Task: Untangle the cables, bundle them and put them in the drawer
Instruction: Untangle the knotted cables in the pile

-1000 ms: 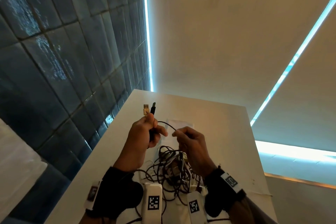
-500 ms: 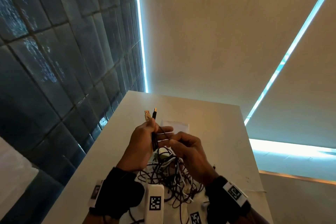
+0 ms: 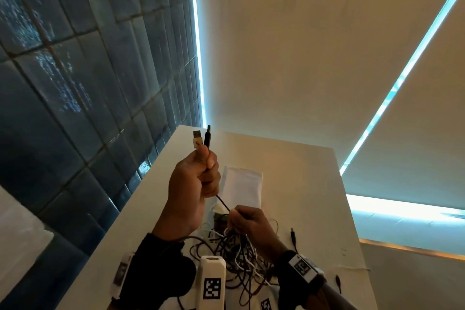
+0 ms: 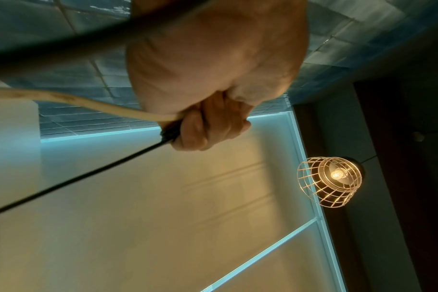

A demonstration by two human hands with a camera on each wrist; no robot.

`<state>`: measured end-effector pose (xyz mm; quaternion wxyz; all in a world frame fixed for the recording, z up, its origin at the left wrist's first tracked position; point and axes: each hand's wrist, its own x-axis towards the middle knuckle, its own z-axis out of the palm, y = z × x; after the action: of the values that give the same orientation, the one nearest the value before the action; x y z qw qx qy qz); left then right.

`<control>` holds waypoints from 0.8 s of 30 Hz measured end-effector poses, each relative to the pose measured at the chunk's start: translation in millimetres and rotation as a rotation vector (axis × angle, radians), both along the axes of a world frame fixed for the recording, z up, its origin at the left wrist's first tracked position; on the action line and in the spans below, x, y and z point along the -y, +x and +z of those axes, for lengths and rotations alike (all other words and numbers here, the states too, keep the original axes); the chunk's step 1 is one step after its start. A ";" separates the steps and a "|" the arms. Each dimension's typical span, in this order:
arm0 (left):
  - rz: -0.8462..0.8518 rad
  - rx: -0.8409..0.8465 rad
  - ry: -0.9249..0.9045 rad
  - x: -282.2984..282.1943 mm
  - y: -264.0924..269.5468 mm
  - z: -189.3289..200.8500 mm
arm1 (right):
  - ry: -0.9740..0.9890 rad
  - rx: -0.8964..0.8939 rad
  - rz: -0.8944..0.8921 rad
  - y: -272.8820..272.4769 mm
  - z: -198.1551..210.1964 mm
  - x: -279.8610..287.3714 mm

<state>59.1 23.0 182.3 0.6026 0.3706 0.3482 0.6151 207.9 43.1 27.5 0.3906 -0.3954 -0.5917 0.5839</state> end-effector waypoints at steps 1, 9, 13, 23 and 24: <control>0.011 -0.024 0.019 1.5 0.8 1.3 | 0.001 0.000 0.000 -2.4 -3.3 0.0; 0.072 -0.096 0.056 4.9 -6.0 6.2 | 0.038 0.121 -0.049 -0.3 -36.3 -2.1; 0.063 -0.179 0.026 10.7 -4.8 7.1 | -0.012 0.134 -0.085 -0.8 -29.1 -4.0; 0.084 -0.625 -0.374 -2.3 -0.8 -41.9 | 0.059 -0.222 -0.135 -3.6 54.0 -4.4; 0.091 -0.568 -0.374 -3.0 1.8 -42.0 | 0.052 -0.248 -0.098 -4.6 57.9 -2.2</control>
<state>60.9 26.0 140.2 0.5110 0.3941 0.6250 0.4392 203.3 45.3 85.4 0.4990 -0.3384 -0.5336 0.5931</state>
